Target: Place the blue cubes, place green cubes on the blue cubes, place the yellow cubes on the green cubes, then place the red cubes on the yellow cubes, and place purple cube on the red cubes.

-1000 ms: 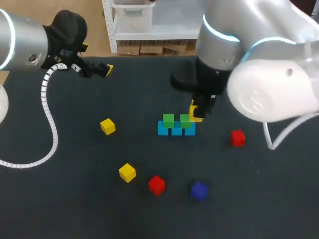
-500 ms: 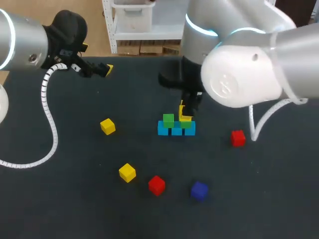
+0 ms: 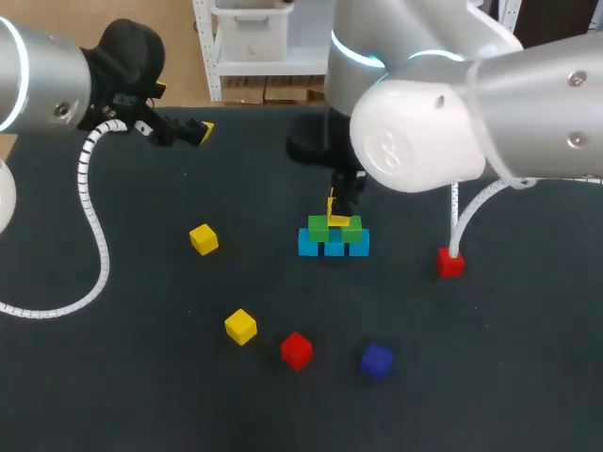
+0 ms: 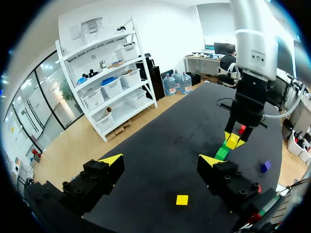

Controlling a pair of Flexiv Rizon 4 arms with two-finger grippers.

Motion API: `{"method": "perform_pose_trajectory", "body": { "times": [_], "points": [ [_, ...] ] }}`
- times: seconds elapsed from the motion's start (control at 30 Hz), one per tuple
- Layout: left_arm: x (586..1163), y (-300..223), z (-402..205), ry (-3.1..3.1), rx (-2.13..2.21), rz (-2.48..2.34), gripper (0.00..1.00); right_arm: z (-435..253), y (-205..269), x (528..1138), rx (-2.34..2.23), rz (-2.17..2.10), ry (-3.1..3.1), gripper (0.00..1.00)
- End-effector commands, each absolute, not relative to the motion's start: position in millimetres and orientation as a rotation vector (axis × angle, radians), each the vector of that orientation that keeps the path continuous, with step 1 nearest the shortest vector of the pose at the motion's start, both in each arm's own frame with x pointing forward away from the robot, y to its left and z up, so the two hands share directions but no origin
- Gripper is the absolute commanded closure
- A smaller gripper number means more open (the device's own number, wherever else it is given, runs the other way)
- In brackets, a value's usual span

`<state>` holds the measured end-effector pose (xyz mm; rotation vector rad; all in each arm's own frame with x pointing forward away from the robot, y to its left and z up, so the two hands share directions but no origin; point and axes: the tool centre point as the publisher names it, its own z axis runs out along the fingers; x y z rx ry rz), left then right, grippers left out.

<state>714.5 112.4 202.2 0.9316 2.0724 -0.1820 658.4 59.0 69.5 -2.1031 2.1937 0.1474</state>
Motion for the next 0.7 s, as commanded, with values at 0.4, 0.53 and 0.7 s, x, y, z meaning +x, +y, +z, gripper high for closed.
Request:
{"method": "perform_pose_trajectory", "body": {
  "times": [0.4, 0.53, 0.7],
  "points": [
    [715, 114, 202, 2.069, 0.935, -0.188, 0.00, 60, 62, 668, -2.102, 0.141, 2.218, 1.00],
    [715, 114, 202, 2.069, 0.935, -0.188, 0.00, 58, 63, 669, -2.103, 0.137, 2.221, 1.00],
    [715, 114, 202, 2.069, 0.935, -0.188, 0.00, 54, 62, 671, -2.108, 0.132, 2.225, 1.00]
  ]
}}
